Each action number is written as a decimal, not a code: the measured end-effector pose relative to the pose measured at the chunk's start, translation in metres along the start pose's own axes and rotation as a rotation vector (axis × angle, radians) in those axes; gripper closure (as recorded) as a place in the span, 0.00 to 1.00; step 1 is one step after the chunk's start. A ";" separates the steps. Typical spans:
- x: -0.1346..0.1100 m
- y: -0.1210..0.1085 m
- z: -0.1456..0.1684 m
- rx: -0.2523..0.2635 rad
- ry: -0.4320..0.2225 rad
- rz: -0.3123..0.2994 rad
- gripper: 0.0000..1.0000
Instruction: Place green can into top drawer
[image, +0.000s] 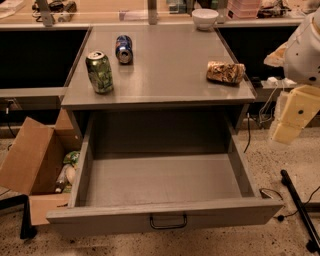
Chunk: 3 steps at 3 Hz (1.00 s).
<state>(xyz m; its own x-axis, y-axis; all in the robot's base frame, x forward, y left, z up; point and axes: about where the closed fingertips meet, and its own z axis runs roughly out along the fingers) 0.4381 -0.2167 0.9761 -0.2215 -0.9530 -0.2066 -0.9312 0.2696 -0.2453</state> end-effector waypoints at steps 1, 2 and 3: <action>-0.003 -0.004 0.003 0.003 -0.010 -0.006 0.00; -0.019 -0.025 0.018 0.015 -0.060 -0.034 0.00; -0.059 -0.061 0.053 0.022 -0.168 -0.078 0.00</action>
Offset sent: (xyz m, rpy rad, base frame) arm 0.0631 0.0259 -0.0164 0.0848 -0.0556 0.0869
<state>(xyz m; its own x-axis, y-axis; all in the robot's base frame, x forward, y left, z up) 0.5228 -0.1699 0.9533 -0.0954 -0.9352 -0.3411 -0.9367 0.2003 -0.2873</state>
